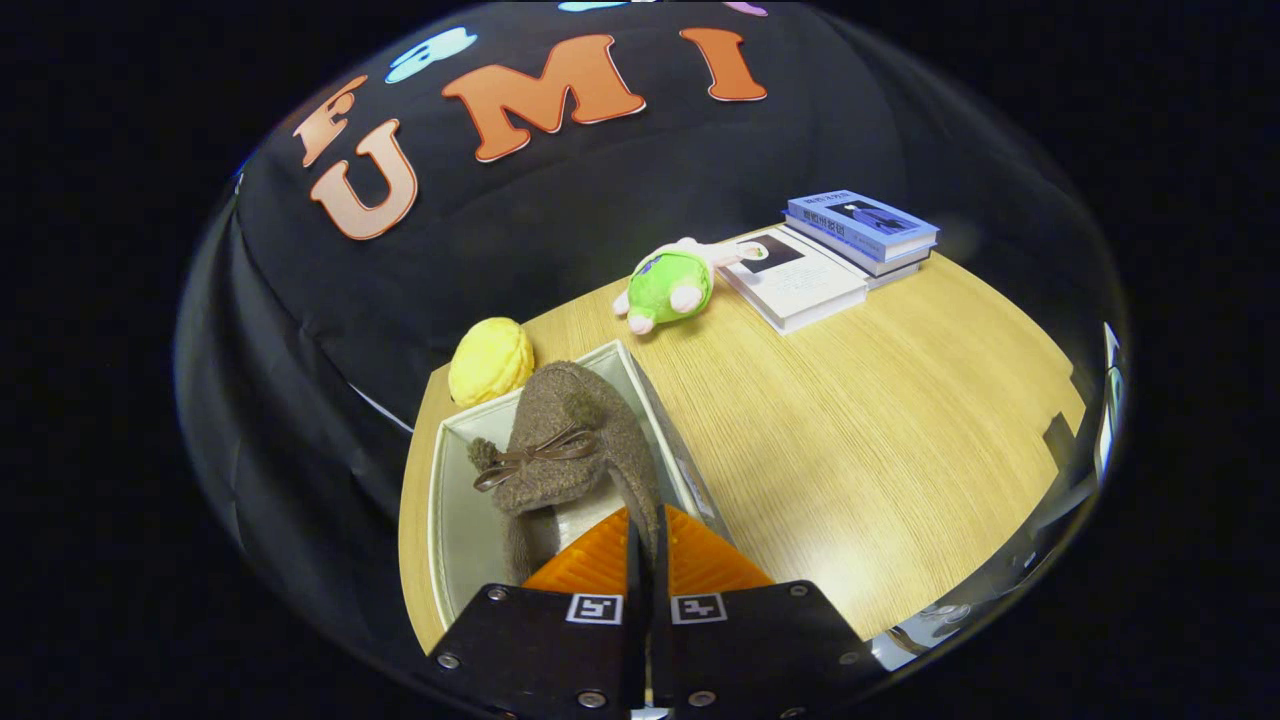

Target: Open the storage box then place both shoes into the box .Put the left shoe in first, then the right shoe, with the right side of both shoes facing outward in a uniform manner.

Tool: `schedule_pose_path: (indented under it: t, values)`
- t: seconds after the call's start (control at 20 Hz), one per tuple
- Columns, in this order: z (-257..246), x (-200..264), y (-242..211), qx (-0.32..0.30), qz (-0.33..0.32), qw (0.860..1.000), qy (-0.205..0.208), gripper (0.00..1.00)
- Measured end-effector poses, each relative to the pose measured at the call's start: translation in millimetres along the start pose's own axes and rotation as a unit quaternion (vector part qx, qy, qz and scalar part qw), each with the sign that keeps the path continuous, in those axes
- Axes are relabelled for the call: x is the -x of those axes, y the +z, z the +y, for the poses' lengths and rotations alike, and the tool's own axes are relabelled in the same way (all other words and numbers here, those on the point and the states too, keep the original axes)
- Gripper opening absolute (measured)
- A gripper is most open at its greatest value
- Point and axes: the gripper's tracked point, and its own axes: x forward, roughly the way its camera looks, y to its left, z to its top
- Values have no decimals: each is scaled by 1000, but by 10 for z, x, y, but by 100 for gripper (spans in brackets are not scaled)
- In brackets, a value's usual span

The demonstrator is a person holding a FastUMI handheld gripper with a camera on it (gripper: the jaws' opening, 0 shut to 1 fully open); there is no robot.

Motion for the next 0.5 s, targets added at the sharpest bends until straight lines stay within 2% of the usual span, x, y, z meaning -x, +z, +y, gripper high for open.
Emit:
schedule_pose_path:
  t: [0.1, 0.15, 0.2, 0.35, 0.45, 0.5]
  values:
    - [84, -1, 16, -10, 1, 1000, 16, 14]
    - [121, 26, 56, -15, -2, 1000, 23, 25]
    - [141, 60, 92, -13, -1, 999, 30, 32]
    - [194, 142, 264, 13, -16, 999, 41, 80]
    - [127, 210, 415, 42, -32, 998, 32, 98]
    - [95, 254, 507, 54, -42, 997, 31, 99]
